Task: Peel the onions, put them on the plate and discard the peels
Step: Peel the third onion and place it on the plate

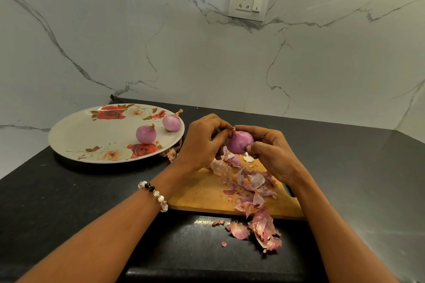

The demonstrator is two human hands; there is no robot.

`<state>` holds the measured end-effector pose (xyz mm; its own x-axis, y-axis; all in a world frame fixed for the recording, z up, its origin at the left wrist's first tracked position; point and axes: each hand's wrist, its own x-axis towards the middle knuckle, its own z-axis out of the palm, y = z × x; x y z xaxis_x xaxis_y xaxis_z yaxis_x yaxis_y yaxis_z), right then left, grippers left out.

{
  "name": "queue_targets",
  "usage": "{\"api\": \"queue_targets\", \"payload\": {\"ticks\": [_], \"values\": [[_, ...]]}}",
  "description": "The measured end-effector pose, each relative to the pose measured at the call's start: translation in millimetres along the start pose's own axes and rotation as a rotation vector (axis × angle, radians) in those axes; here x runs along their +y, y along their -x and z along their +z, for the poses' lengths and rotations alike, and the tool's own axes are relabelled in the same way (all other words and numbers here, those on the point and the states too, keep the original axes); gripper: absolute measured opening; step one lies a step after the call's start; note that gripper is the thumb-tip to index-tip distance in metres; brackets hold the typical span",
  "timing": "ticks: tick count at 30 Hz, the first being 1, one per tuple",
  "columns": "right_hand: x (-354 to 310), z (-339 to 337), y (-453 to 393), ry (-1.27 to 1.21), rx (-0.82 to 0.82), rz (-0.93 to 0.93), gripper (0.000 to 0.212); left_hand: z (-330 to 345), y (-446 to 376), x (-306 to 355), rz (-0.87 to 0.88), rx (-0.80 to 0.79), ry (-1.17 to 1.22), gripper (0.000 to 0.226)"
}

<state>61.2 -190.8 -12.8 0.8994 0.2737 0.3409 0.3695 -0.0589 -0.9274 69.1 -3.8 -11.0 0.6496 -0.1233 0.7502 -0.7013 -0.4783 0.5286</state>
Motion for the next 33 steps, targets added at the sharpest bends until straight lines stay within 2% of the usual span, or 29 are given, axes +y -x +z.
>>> {"api": "queue_targets", "payload": {"ticks": [5, 9, 14, 24, 28, 33], "values": [[2.9, -0.3, -1.8, -0.100, -0.012, 0.002, 0.044, 1.7, 0.3, 0.2, -0.014, -0.003, -0.012, 0.012], [5.0, -1.3, -2.9, -0.056, 0.013, -0.010, 0.040, 1.6, 0.4, 0.2, -0.092, -0.012, 0.026, 0.015], [2.0, 0.1, -1.4, 0.026, 0.022, -0.036, 0.042, -0.4, 0.5, 0.1, -0.098, -0.002, 0.016, 0.021], [0.3, 2.6, -0.5, 0.058, 0.043, -0.070, 0.046, -0.4, 1.4, 3.6, -0.129, 0.048, 0.021, 0.014], [3.0, 2.7, -1.6, 0.055, 0.017, -0.079, 0.046, 2.1, 2.8, 4.3, -0.227, 0.053, 0.069, 0.009], [6.4, 1.5, -3.7, -0.038, 0.021, -0.069, 0.044, 3.6, 2.8, 9.5, -0.404, 0.039, 0.284, 0.007]]}}
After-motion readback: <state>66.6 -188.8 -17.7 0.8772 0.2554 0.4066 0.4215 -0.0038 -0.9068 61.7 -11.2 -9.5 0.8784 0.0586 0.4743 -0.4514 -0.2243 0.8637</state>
